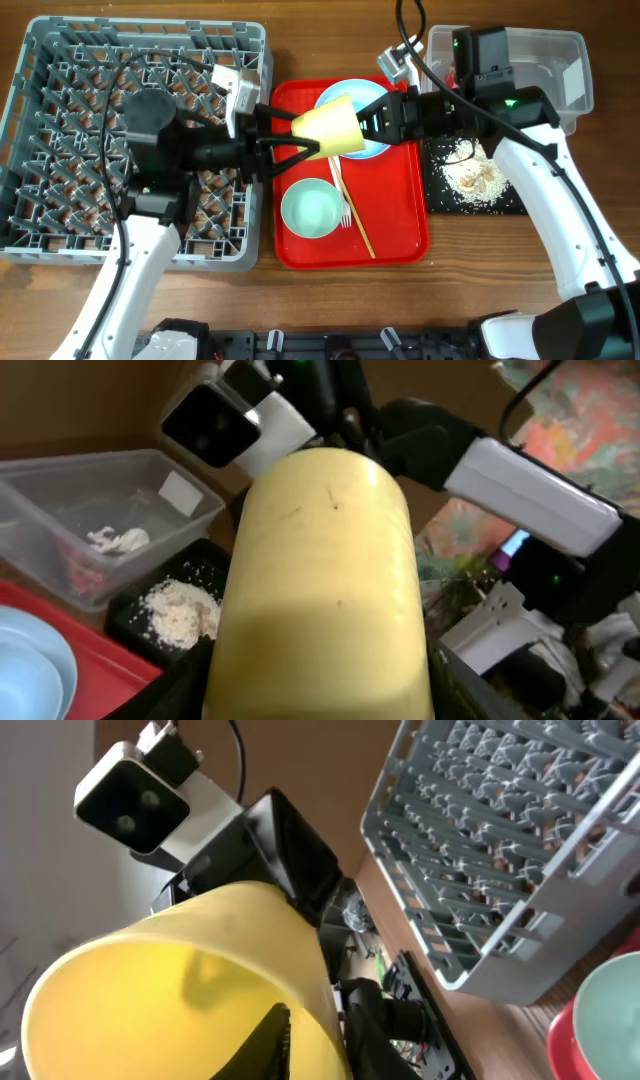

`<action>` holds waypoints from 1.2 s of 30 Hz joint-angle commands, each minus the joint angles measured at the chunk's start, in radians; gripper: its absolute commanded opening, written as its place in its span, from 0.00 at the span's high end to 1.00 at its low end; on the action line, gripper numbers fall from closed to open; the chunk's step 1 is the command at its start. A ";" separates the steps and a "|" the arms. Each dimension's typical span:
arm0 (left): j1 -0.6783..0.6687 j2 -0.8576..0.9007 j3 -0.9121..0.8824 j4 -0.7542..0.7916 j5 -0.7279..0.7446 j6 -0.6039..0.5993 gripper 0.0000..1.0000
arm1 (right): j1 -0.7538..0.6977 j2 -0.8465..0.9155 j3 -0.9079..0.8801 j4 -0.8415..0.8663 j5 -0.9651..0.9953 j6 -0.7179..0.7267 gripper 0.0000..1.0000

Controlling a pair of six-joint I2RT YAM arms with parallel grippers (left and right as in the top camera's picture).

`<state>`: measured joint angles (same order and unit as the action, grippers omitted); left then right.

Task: Sort waste into correct bins and load items into the dishwasher rack
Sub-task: 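Place the yellow cup into the dish rack with the left gripper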

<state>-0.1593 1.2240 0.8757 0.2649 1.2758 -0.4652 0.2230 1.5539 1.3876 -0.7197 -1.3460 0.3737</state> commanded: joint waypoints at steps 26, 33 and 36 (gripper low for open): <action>0.504 -0.037 0.227 -1.387 -1.222 0.174 0.96 | -0.131 -0.002 0.013 -0.315 0.798 -0.135 0.64; 0.504 0.179 0.227 -1.338 -1.220 0.173 0.96 | -0.131 -0.002 0.013 -0.326 0.797 -0.134 0.64; 0.504 0.237 0.227 -1.304 -1.195 0.170 0.87 | -0.131 -0.002 0.013 -0.335 0.797 -0.135 0.64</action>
<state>0.3405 1.3796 1.1007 -1.1107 0.0650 -0.3046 0.0937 1.5547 1.3884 -1.0481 -0.5621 0.2592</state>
